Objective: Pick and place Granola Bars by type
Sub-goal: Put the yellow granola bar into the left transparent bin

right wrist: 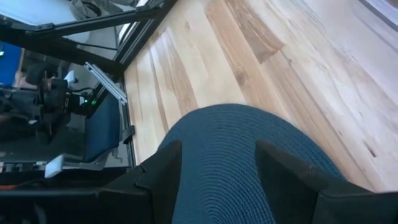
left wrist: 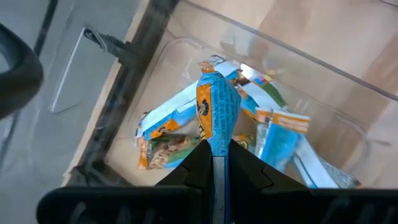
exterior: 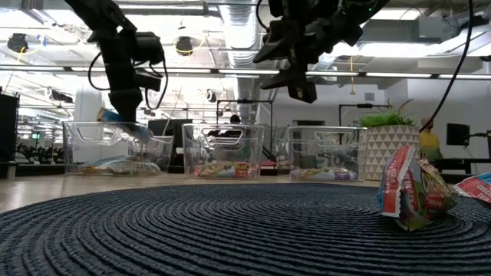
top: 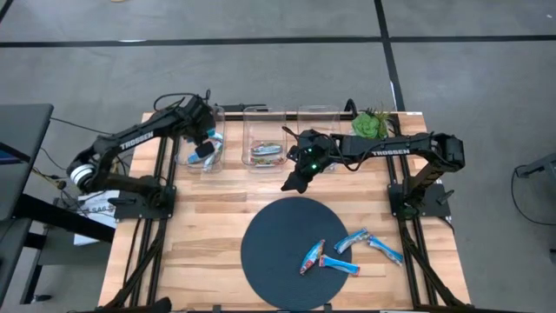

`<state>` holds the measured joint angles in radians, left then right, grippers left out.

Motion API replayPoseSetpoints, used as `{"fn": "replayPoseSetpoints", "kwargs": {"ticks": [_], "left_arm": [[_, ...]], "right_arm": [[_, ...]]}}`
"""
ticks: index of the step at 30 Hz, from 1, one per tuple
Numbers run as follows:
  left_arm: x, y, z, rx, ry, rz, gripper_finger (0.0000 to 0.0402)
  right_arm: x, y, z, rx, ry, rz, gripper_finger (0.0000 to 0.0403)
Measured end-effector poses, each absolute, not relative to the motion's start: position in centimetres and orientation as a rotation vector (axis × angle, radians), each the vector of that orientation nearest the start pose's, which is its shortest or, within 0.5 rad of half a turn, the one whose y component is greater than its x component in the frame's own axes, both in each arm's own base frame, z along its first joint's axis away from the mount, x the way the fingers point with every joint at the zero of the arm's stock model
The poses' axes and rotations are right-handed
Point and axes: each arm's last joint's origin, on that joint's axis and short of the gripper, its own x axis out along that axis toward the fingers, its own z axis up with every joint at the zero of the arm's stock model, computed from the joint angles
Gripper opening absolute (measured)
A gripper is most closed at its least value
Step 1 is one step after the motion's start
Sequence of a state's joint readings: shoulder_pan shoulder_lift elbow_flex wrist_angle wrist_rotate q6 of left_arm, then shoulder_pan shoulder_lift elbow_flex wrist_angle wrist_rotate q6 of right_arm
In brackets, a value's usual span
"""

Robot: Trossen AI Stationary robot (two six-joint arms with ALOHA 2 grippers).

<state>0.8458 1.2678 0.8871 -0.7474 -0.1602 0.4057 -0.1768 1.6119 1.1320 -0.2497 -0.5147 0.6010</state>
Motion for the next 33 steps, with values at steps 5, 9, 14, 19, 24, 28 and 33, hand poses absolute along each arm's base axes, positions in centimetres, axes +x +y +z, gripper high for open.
{"fn": "replayPoseSetpoints", "kwargs": {"ticks": [5, 9, 14, 19, 24, 28, 33], "left_arm": [[14.8, 19.0, 22.6, -0.093, 1.238, 0.639, 0.0027], [14.8, 19.5, 21.9, -0.093, 1.268, 0.617, 0.0027], [15.0, 19.9, 20.9, -0.124, 1.307, 0.595, 0.0028], [15.1, 19.9, 20.2, -0.158, 1.331, 0.564, 0.0028], [15.1, 19.8, 20.2, -0.178, 1.327, 0.555, 0.0028], [15.0, 19.6, 20.1, -0.202, 1.333, 0.531, 0.0028], [15.0, 19.5, 20.1, -0.234, 1.326, 0.506, 0.0029]], "right_arm": [[34.2, -4.7, 24.5, 0.814, 0.776, 0.085, 0.0196], [34.2, -4.7, 24.5, 0.814, 0.775, 0.085, 0.0193], [34.2, -4.7, 24.5, 0.814, 0.775, 0.085, 0.0190], [34.2, -4.7, 24.5, 0.814, 0.775, 0.085, 0.0189], [34.2, -4.7, 24.5, 0.814, 0.775, 0.085, 0.0187], [34.2, -4.7, 24.5, 0.814, 0.775, 0.085, 0.0188], [34.2, -4.7, 24.5, 0.810, 0.774, 0.087, 0.0189]]}}
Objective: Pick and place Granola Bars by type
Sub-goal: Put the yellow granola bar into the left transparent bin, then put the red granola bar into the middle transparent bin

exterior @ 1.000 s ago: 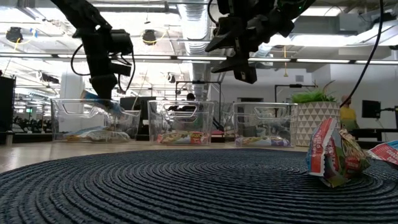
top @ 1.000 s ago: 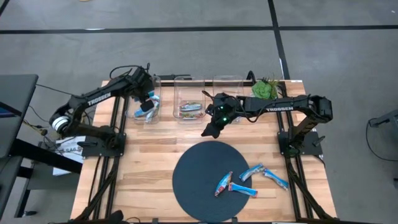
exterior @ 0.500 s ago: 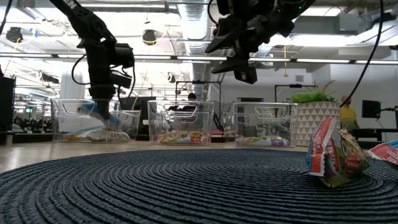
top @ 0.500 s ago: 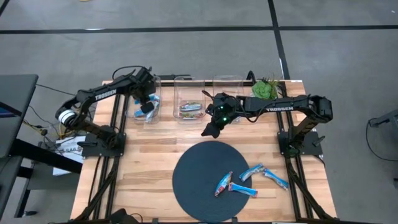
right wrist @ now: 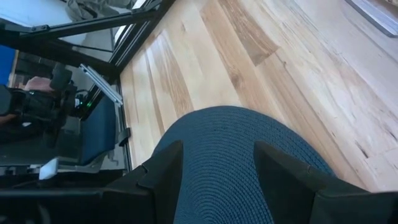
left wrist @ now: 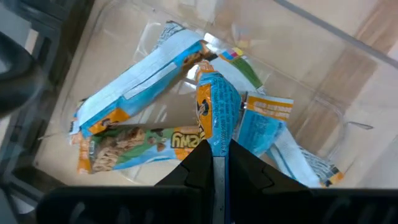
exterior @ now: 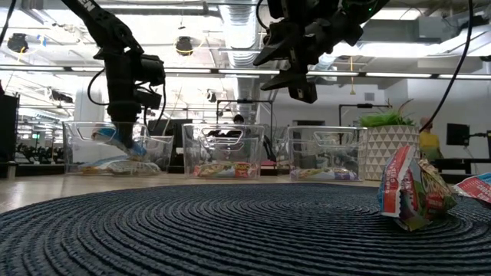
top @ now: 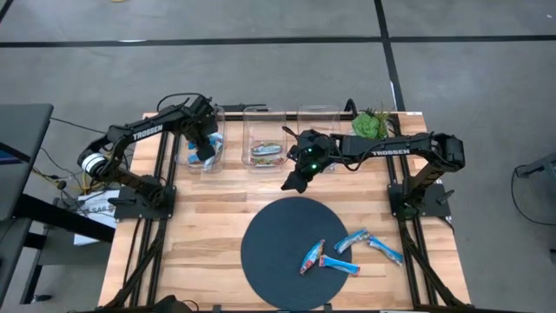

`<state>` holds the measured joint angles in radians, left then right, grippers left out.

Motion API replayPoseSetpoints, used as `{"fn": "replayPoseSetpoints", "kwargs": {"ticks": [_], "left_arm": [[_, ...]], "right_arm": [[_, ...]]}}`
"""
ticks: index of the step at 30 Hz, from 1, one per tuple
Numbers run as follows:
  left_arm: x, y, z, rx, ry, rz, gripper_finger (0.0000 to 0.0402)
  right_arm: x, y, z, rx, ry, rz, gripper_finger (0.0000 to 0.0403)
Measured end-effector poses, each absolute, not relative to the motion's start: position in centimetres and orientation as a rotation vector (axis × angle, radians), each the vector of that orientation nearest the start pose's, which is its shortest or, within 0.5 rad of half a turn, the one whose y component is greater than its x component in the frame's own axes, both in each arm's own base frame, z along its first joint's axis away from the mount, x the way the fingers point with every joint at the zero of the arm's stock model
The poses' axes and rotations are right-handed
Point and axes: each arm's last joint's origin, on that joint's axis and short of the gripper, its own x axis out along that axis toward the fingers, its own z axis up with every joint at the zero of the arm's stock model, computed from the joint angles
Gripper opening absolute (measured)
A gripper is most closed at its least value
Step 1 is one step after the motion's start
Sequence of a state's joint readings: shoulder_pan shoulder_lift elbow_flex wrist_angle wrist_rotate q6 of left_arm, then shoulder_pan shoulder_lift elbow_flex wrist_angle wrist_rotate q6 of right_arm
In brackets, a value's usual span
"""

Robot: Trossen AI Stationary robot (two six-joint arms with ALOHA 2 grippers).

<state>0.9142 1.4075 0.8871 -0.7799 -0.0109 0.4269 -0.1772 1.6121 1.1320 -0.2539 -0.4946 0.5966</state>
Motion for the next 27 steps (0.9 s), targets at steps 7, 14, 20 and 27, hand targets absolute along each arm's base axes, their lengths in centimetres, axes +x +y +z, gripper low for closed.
{"fn": "replayPoseSetpoints", "kwargs": {"ticks": [7, 14, 20, 27], "left_arm": [[14.9, 19.4, 20.1, -0.262, 1.323, 0.517, 0.0094], [14.6, 19.4, 20.1, -0.234, 1.389, 0.589, 0.0185], [14.3, 18.6, 21.3, -0.268, 1.320, 0.595, 0.0209], [13.4, 15.8, 25.7, -0.274, 1.035, 0.584, 0.0211]], "right_arm": [[34.2, -4.7, 24.5, 0.806, 0.774, 0.089, 0.0187], [34.2, -4.7, 24.5, 0.806, 0.774, 0.090, 0.0188], [34.2, -4.7, 24.5, 0.805, 0.774, 0.091, 0.0185], [34.2, -4.7, 24.5, 0.805, 0.774, 0.091, 0.0186]]}}
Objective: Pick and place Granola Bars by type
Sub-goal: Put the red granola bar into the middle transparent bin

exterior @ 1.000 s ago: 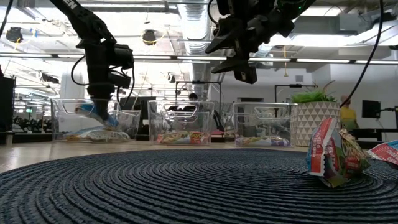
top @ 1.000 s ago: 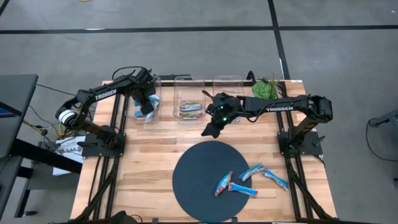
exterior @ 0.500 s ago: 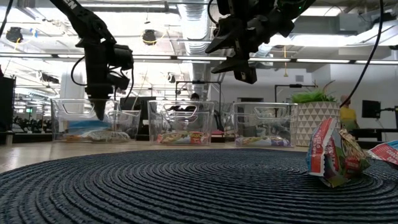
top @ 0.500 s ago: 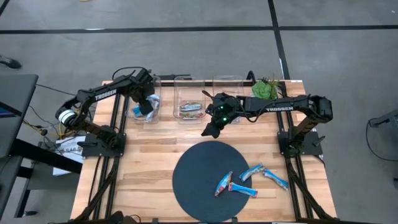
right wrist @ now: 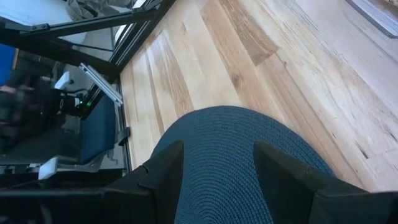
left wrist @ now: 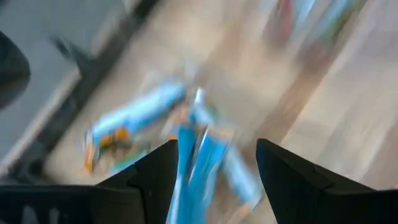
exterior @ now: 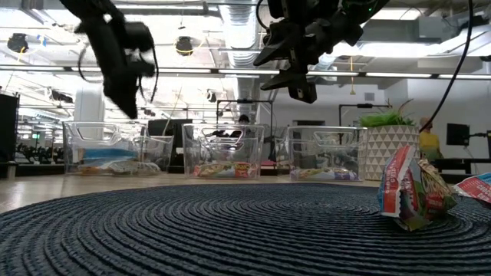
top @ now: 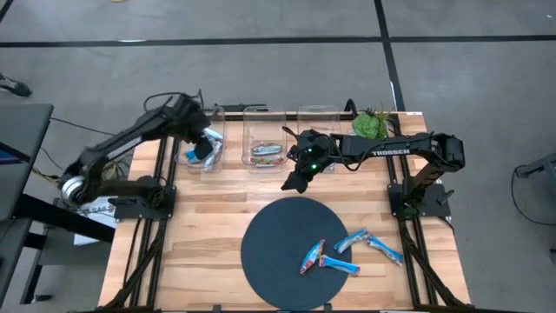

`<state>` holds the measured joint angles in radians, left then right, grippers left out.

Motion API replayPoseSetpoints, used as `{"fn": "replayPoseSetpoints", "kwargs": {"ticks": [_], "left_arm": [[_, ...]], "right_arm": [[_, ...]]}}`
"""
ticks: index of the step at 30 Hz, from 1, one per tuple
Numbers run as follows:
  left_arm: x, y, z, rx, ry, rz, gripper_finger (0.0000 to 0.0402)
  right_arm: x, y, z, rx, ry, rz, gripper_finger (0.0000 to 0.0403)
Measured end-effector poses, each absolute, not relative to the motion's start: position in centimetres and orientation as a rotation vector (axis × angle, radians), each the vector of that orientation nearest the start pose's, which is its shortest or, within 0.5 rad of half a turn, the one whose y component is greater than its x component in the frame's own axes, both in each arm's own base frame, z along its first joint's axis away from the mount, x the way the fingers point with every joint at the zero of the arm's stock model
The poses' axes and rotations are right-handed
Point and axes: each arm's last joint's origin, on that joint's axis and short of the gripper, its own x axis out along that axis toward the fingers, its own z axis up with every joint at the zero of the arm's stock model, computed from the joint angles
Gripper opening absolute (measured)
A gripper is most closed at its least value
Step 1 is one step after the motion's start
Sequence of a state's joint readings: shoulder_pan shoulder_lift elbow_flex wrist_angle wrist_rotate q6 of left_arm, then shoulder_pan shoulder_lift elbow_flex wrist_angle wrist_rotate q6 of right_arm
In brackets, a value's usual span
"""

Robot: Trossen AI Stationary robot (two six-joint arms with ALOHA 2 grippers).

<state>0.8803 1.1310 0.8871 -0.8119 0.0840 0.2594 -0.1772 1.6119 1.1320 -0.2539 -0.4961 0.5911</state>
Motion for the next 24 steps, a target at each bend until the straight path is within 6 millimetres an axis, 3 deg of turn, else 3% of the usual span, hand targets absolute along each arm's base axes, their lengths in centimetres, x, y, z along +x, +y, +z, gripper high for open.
{"fn": "replayPoseSetpoints", "kwargs": {"ticks": [5, 9, 16, 24], "left_arm": [[12.6, 13.8, 29.9, -0.258, 0.677, 0.616, 0.0211], [12.6, 12.2, 31.4, -0.258, 0.425, 0.521, 0.0211], [12.6, 9.0, 30.0, -0.302, 0.091, 0.299, 0.0211], [11.5, 5.9, 27.1, -0.351, -0.032, 0.345, 0.0211]], "right_arm": [[34.2, -4.7, 24.5, 0.795, 0.773, 0.095, 0.0183], [34.2, -4.7, 24.5, 0.790, 0.773, 0.098, 0.0181], [34.2, -4.7, 24.5, 0.790, 0.773, 0.098, 0.0181], [34.2, -4.7, 24.4, 0.792, 0.782, 0.095, 0.0181]]}}
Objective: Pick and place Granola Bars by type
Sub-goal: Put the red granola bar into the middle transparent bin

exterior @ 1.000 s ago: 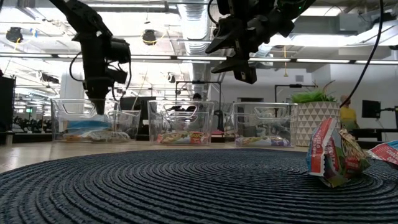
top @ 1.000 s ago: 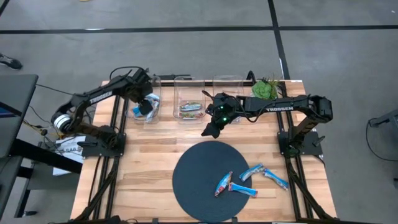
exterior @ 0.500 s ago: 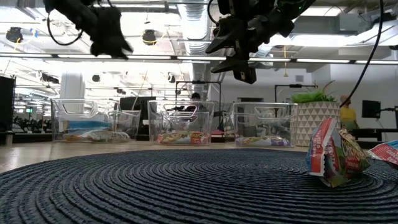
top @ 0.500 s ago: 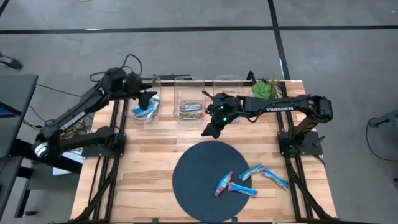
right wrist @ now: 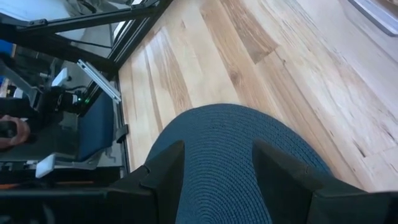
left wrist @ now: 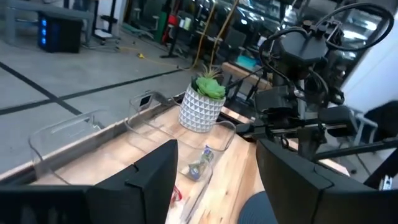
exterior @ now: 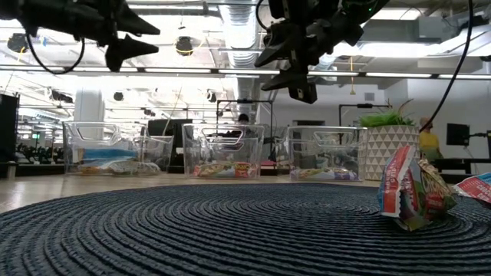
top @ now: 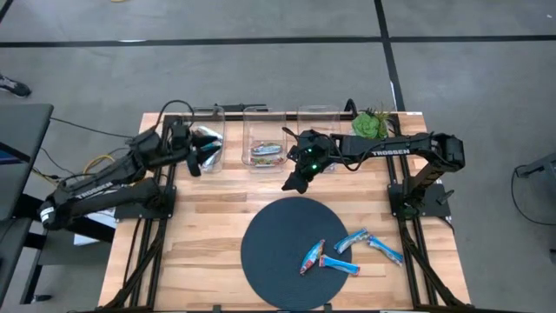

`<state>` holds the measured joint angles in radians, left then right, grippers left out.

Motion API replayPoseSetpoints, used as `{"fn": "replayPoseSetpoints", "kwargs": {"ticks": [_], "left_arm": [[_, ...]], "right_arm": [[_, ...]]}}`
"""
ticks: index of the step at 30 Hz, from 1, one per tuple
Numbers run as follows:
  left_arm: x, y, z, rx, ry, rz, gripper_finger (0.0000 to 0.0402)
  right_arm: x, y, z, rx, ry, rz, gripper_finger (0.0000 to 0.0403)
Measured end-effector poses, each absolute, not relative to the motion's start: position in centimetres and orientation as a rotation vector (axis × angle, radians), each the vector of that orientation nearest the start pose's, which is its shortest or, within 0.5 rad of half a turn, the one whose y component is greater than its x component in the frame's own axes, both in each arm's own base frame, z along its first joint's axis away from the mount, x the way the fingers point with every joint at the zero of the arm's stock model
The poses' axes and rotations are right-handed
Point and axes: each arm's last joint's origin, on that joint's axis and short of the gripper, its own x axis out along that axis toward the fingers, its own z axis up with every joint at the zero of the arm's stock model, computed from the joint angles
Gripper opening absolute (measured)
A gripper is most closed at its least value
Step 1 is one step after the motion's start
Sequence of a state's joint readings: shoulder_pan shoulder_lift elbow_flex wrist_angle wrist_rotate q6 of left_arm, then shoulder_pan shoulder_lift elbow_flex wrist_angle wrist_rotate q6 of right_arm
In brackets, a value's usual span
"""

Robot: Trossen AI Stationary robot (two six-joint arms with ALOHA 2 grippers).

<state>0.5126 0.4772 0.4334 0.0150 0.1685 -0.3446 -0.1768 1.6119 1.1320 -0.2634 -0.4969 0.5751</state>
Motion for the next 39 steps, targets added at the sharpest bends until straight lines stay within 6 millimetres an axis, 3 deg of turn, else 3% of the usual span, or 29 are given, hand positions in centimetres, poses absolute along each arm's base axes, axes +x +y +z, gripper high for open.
{"fn": "replayPoseSetpoints", "kwargs": {"ticks": [9, 21, 39], "left_arm": [[10.7, 3.8, 24.8, -0.372, -0.160, 0.331, 0.0211], [10.7, 3.4, 21.3, -0.431, -0.313, 0.263, 0.0211], [9.8, 3.3, 20.6, -0.430, -0.342, 0.301, 0.0211]], "right_arm": [[34.0, -4.7, 24.3, 0.798, 0.801, 0.089, 0.0176], [34.0, -4.7, 24.3, 0.824, 0.804, 0.080, 0.0176], [34.0, -4.6, 24.3, 0.846, 0.809, 0.083, 0.0175]]}}
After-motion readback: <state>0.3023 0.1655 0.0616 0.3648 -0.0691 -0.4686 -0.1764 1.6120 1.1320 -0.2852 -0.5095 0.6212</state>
